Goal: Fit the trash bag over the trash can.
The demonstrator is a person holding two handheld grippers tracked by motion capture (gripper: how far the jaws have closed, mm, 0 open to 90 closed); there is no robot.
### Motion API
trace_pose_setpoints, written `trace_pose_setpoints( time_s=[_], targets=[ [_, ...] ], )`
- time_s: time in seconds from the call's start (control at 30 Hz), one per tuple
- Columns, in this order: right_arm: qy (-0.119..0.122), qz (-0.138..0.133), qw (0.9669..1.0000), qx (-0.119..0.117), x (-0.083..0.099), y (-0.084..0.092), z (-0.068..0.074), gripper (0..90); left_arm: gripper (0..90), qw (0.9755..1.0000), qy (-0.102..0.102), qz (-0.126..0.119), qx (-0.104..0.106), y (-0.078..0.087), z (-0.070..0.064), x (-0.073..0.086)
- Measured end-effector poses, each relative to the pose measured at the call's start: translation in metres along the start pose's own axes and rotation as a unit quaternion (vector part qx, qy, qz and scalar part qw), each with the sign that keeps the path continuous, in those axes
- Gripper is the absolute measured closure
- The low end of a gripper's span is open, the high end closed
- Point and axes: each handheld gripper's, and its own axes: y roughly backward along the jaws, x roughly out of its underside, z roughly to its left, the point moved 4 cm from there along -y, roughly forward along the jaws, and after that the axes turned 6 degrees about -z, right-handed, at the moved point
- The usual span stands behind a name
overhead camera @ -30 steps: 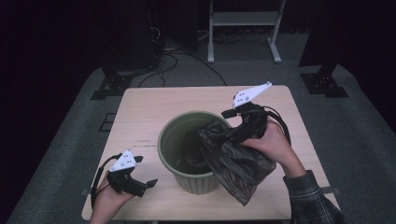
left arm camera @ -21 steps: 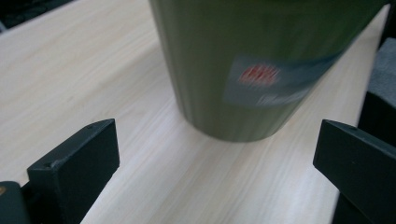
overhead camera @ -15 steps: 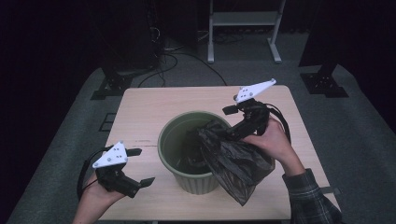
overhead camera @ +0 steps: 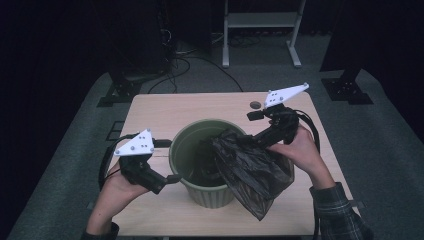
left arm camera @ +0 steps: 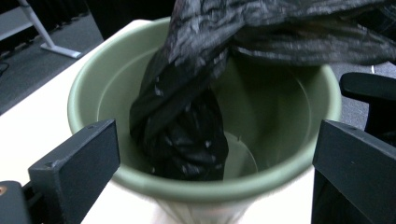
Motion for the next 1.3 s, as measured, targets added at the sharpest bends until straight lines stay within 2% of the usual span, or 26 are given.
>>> trace_pose_setpoints(
  time_s=[0.27, 0.53, 0.77, 0.9, 0.97, 1.0, 1.07, 1.17, 1.23, 1.3],
  targets=[
    [-0.003, -0.002, 1.0, 0.002, 0.004, 0.007, -0.003, 9.8, 1.6, 0.9998, -0.011, 0.0, 0.017, -0.021, 0.008, -0.019],
    [-0.006, -0.003, 1.0, 0.003, 0.008, 0.01, -0.005, 9.8, 7.0, 0.9987, -0.021, 0.003, 0.047, -0.047, 0.014, -0.031],
    [-0.005, -0.004, 1.0, 0.001, 0.008, 0.012, -0.004, 9.9, 14.7, 0.9969, -0.031, 0.021, 0.07, -0.069, 0.018, -0.035],
    [-0.005, -0.003, 1.0, -0.001, 0.008, 0.011, -0.002, 9.8, 21.3, 0.9953, -0.038, 0.04, 0.08, -0.08, 0.018, -0.036],
    [-0.003, -0.003, 1.0, -0.003, 0.008, 0.01, -0.002, 9.8, 26.6, 0.994, -0.043, 0.058, 0.082, -0.085, 0.019, -0.037],
    [-0.002, -0.003, 1.0, -0.004, 0.008, 0.009, -0.001, 9.9, 32.6, 0.9932, -0.045, 0.07, 0.082, -0.087, 0.019, -0.036],
    [-0.003, -0.002, 1.0, -0.005, 0.009, 0.009, -0.001, 9.8, 47.7, 0.9908, -0.051, 0.089, 0.088, -0.089, 0.019, -0.036],
    [-0.004, -0.003, 1.0, -0.006, 0.009, 0.009, 0.0, 9.8, 70.4, 0.9892, -0.056, 0.103, 0.088, -0.09, 0.019, -0.034],
    [-0.004, -0.002, 1.0, -0.006, 0.009, 0.009, 0.0, 9.8, 82.1, 0.9894, -0.053, 0.106, 0.084, -0.088, 0.02, -0.032],
    [-0.003, -0.003, 1.0, -0.005, 0.01, 0.011, -0.001, 9.8, 86.1, 0.9906, -0.044, 0.106, 0.073, -0.082, 0.024, -0.03]
  ],
)
